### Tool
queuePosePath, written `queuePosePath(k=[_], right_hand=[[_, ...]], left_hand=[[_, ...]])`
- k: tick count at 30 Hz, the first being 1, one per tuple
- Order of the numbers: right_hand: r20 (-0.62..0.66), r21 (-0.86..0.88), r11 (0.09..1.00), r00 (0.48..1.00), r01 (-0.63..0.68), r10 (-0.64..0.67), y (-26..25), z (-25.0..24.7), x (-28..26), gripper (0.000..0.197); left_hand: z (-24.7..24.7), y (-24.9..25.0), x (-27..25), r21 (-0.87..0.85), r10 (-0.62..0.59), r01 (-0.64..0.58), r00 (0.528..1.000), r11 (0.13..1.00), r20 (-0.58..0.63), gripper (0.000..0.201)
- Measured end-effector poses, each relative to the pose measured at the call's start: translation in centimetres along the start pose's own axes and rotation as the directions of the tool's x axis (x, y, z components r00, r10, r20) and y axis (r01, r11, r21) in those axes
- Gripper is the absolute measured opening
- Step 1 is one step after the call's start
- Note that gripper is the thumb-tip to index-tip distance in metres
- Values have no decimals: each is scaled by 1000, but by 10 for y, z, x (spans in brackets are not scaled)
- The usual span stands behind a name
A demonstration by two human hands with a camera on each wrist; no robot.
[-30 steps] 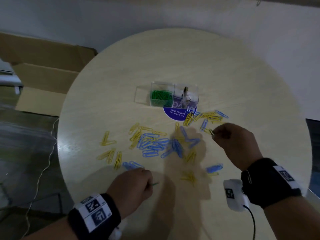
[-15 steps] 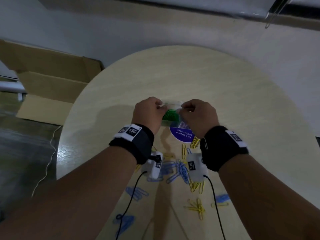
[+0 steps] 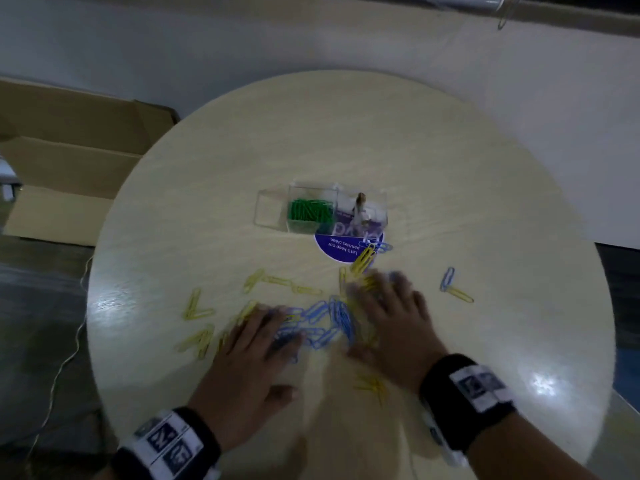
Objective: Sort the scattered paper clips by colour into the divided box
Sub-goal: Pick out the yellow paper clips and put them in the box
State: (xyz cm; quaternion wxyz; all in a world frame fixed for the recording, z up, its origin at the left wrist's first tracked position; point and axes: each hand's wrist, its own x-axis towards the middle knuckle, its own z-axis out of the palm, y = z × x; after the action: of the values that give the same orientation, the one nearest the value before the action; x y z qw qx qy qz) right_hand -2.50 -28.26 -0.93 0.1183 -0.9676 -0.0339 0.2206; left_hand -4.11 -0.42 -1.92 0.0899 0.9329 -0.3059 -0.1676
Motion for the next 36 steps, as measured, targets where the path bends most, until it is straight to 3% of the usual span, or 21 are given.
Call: queuePosePath(k=[5,9,11,14,18,21,24,26,28,31,33,36], right_hand=[[-36,18,998,997,66,-65,-36,19,-45,95],[-260,116,993,965,12,18,-14,14,-64,78],[-221,108,994,975,32,-8,-3,17,-69,76],[-55,32,993,992,116,-114,-4,33,-81,84],[-103,50,971,969,232,-226,-7,47,-108,69],[-241,106,955,939,276,-244,5,40,-95,53],[-433,146,959,887,244,-160,22,15,-46,35],[-502,159,975,863,156,-57,27,-7,-10,35],[-483,113,990,875,90,-24,25,-21,15,38],[-311,-17,1000,950,15,-19,16,-24,28,44],[-229,-62,998,973,-27,12,13,-21,25,49],[-258,-25,1000,966,-6,0,20,-14,12,44]], left_hand=[[-8,-5,-12,-8,-75,74,996,997,-43,79],[-19,2,-19,-24,-75,73,989,997,-131,63],[-14,13,-26,-27,-44,41,992,999,-118,58],[0,24,-39,-25,-31,30,999,999,-37,67],[4,27,-47,-92,61,-62,998,994,-22,57],[-8,17,-30,-155,77,-104,982,982,-173,37],[-31,-4,5,-168,-86,29,935,985,-344,27],[-45,-14,28,-152,-192,141,894,978,-405,26],[-54,-17,47,-140,-247,208,884,968,-396,25],[-54,-12,63,-162,-260,215,896,963,-359,26],[-50,-8,64,-188,-255,199,903,962,-345,28],[-44,-7,57,-226,-276,209,904,951,-327,32]])
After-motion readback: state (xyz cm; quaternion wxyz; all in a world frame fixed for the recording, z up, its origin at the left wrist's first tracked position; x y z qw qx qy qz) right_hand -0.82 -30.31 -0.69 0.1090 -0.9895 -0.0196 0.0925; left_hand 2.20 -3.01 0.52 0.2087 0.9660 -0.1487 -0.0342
